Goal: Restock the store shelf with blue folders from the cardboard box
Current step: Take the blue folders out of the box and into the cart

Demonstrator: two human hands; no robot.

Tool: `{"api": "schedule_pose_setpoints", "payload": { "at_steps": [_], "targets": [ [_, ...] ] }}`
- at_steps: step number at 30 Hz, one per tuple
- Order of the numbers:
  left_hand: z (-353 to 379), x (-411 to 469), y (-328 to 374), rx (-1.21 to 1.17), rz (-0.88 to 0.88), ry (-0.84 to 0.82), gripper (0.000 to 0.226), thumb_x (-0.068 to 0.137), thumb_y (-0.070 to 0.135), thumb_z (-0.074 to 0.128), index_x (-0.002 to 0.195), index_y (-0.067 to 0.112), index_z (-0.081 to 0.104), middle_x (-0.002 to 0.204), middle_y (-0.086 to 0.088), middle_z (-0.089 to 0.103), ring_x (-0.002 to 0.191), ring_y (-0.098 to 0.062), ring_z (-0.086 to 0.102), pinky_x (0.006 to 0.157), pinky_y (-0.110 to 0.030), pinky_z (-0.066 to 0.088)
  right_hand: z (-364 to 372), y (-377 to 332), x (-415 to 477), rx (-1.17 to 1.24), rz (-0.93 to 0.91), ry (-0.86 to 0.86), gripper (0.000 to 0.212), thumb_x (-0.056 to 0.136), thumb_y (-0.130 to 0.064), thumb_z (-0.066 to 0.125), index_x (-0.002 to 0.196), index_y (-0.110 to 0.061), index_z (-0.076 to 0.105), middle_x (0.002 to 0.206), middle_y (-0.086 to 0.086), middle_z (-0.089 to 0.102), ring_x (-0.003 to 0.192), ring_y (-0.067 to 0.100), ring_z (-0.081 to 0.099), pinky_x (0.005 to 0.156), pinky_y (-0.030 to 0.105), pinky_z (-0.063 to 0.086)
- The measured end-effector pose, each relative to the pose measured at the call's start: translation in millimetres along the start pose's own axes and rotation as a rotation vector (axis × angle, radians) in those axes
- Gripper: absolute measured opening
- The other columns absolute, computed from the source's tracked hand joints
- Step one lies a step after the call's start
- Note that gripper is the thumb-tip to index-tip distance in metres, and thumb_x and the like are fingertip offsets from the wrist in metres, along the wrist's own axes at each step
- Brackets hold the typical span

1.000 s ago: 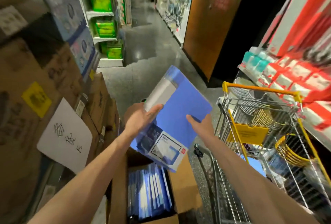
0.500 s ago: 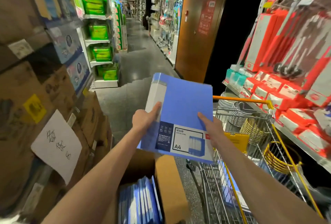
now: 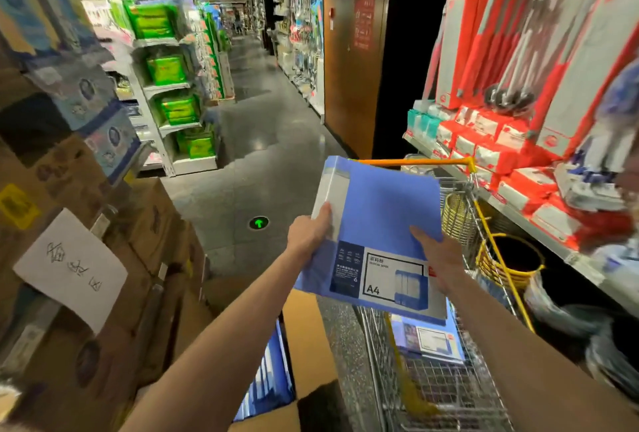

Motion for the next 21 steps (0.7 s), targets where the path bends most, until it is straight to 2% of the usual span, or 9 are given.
{"api": "schedule_pose_setpoints", "payload": {
  "at_steps": [4, 6, 8, 11, 14, 16, 18, 19, 21],
  "targets": [
    [63, -4, 13, 0.057, 0.076, -0.053, 0.052, 0.099, 0.051, 0.051, 0.122, 0.005, 0.062, 0.122, -0.013, 0.066, 0.106, -0.031, 0.062, 0.090, -0.039, 0.051, -54, 21, 11, -0.016, 0.051, 0.105, 0.030, 0.079, -0.035, 0.082, 0.098, -0.014, 0.073, 0.096, 0.005, 0.074, 0.085, 0.026, 0.071, 0.072, 0.042, 0.058],
    [100, 0, 11, 0.085, 0.073, -0.101, 0.049, 0.098, 0.047, 0.052, 0.117, 0.004, 0.063, 0.118, -0.015, 0.067, 0.103, -0.032, 0.063, 0.087, -0.039, 0.051, -82, 37, 21, -0.024, 0.072, 0.149, 0.032, 0.077, -0.038, 0.082, 0.098, -0.015, 0.073, 0.095, 0.003, 0.074, 0.086, 0.026, 0.071, 0.072, 0.044, 0.059],
    [137, 9, 2, 0.110, 0.030, -0.168, 0.065, 0.089, 0.059, 0.054, 0.112, 0.000, 0.065, 0.115, -0.019, 0.069, 0.100, -0.034, 0.066, 0.085, -0.040, 0.053, -109, 52, 29, -0.059, 0.102, 0.174, 0.027, 0.076, -0.039, 0.081, 0.091, -0.019, 0.072, 0.092, 0.001, 0.074, 0.086, 0.027, 0.071, 0.076, 0.049, 0.058],
    [199, 33, -20, 0.197, -0.054, -0.282, 0.088, 0.084, 0.076, 0.051, 0.120, -0.003, 0.067, 0.125, -0.023, 0.067, 0.114, -0.037, 0.064, 0.095, -0.041, 0.052, -152, 88, 51, -0.138, 0.162, 0.230, 0.021, 0.077, -0.035, 0.082, 0.077, -0.018, 0.071, 0.085, 0.004, 0.073, 0.084, 0.031, 0.070, 0.076, 0.048, 0.057],
    [259, 51, -36, 0.221, -0.098, -0.359, 0.085, 0.087, 0.072, 0.058, 0.126, -0.004, 0.063, 0.126, -0.021, 0.065, 0.116, -0.034, 0.063, 0.086, -0.032, 0.048, -180, 113, 78, -0.239, 0.201, 0.240, 0.030, 0.074, -0.045, 0.080, 0.085, -0.018, 0.074, 0.090, 0.005, 0.076, 0.085, 0.030, 0.072, 0.079, 0.050, 0.059],
    [299, 71, -49, 0.219, -0.124, -0.409, 0.088, 0.077, 0.078, 0.064, 0.119, 0.001, 0.067, 0.115, -0.016, 0.067, 0.111, -0.032, 0.066, 0.086, -0.033, 0.051, -188, 125, 103, -0.292, 0.229, 0.242, 0.020, 0.081, -0.040, 0.078, 0.090, -0.022, 0.073, 0.093, 0.000, 0.075, 0.086, 0.024, 0.070, 0.080, 0.045, 0.058],
    [330, 94, -58, 0.225, -0.144, -0.420, 0.082, 0.073, 0.081, 0.064, 0.110, 0.008, 0.068, 0.109, -0.012, 0.069, 0.110, -0.032, 0.068, 0.089, -0.038, 0.055, -191, 134, 128, -0.325, 0.237, 0.248, 0.021, 0.084, -0.038, 0.077, 0.095, -0.021, 0.072, 0.092, -0.002, 0.073, 0.083, 0.019, 0.067, 0.075, 0.038, 0.054],
    [342, 106, -65, 0.236, -0.151, -0.432, 0.084, 0.075, 0.082, 0.061, 0.112, 0.006, 0.068, 0.113, -0.016, 0.070, 0.112, -0.034, 0.067, 0.093, -0.039, 0.054, -192, 141, 140, -0.351, 0.250, 0.258, 0.023, 0.083, -0.041, 0.077, 0.094, -0.021, 0.073, 0.091, -0.002, 0.073, 0.082, 0.019, 0.067, 0.073, 0.038, 0.053],
    [365, 135, -79, 0.278, -0.197, -0.418, 0.084, 0.089, 0.072, 0.055, 0.127, -0.003, 0.063, 0.128, -0.023, 0.064, 0.121, -0.037, 0.060, 0.099, -0.038, 0.048, -189, 164, 174, -0.396, 0.296, 0.257, 0.023, 0.082, -0.040, 0.075, 0.077, -0.019, 0.068, 0.075, -0.002, 0.068, 0.070, 0.021, 0.061, 0.064, 0.036, 0.047]
  ]
}}
Point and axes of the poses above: each hand's wrist, its own x-axis towards the middle knuckle, its own z-axis out of the palm, y = z × x, the point moved 8 cm from there along x, towards the middle knuckle
